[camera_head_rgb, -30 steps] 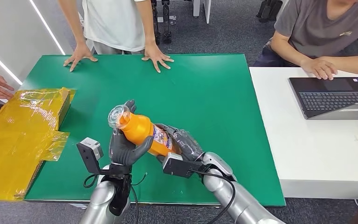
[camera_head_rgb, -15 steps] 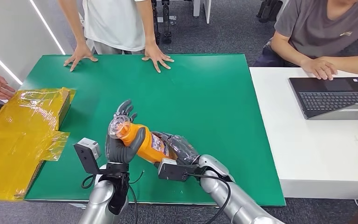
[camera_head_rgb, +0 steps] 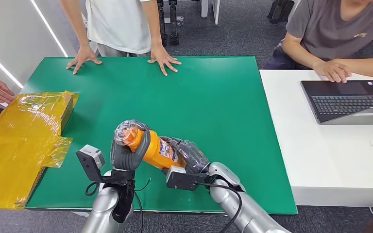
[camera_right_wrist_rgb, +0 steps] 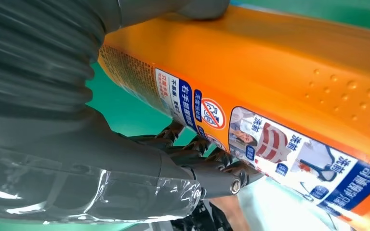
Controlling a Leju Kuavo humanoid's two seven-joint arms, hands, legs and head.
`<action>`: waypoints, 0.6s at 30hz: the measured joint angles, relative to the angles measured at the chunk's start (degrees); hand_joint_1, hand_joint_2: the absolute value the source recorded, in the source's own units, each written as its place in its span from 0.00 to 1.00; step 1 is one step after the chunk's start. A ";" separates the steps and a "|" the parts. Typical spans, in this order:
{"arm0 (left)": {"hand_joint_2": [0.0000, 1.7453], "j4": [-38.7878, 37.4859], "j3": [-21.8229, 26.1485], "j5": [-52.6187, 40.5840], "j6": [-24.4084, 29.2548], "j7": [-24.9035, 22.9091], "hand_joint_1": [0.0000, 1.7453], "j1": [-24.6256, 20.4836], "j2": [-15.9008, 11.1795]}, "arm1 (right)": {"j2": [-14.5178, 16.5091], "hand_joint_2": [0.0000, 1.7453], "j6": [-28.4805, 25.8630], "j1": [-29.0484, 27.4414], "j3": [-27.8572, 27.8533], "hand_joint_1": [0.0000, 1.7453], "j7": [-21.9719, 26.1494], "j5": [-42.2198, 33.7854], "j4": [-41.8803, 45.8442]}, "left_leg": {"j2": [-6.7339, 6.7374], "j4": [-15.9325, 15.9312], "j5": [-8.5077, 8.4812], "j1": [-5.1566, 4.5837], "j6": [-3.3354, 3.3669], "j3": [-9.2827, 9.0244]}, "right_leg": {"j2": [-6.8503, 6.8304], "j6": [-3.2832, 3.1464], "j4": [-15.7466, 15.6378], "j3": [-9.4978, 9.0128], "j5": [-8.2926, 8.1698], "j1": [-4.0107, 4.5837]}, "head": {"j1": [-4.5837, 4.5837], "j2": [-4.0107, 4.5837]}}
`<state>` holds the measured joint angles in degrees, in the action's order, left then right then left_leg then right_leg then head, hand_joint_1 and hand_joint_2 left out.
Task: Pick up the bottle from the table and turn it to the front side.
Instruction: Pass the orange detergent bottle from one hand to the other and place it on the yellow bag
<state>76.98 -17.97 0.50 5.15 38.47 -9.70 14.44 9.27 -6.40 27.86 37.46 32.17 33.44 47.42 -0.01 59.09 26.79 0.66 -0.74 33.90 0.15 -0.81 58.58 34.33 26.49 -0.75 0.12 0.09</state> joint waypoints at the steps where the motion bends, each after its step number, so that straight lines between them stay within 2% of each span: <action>1: 1.00 0.03 0.00 0.01 -0.07 0.00 1.00 0.00 0.01 | 0.01 1.00 -0.43 -0.21 -0.16 0.00 -0.21 -0.22 0.27 | 0.00 0.00 0.00 0.00 0.00 0.00 | 0.00 0.00 0.00 0.00 0.00 0.00 | 0.00 0.00; 6: 1.00 0.77 0.00 0.04 -0.19 0.14 1.00 -0.07 0.24 | 0.42 1.00 -6.91 -2.47 -2.47 0.00 -1.59 -4.21 3.21 | -0.02 0.00 0.00 0.00 0.00 0.01 | -0.03 0.00 0.00 -0.01 0.00 0.00 | -0.01 0.00; 10: 1.00 2.16 0.00 0.15 -0.11 0.33 1.00 -0.47 0.68 | 0.84 1.00 -10.02 -4.58 -4.17 0.00 -0.42 -8.91 6.49 | -0.04 0.00 0.00 0.00 0.00 0.03 | -0.04 0.00 0.00 0.00 0.00 0.00 | -0.01 0.00; 18: 1.00 4.01 0.20 -0.14 0.35 0.19 1.00 -0.32 0.81 | 0.92 1.00 -12.35 -6.74 -5.69 0.00 0.93 -12.31 12.19 | -0.03 0.00 0.00 0.00 0.00 0.02 | -0.03 0.00 0.00 0.00 0.00 0.00 | 0.00 0.00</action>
<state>80.99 -17.77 0.36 5.50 38.66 -10.03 15.25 10.19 -18.74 21.12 31.77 33.10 21.13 59.60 -0.03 59.09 26.79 0.66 -0.74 33.92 0.12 -0.81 58.58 34.33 26.49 -0.75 0.12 0.09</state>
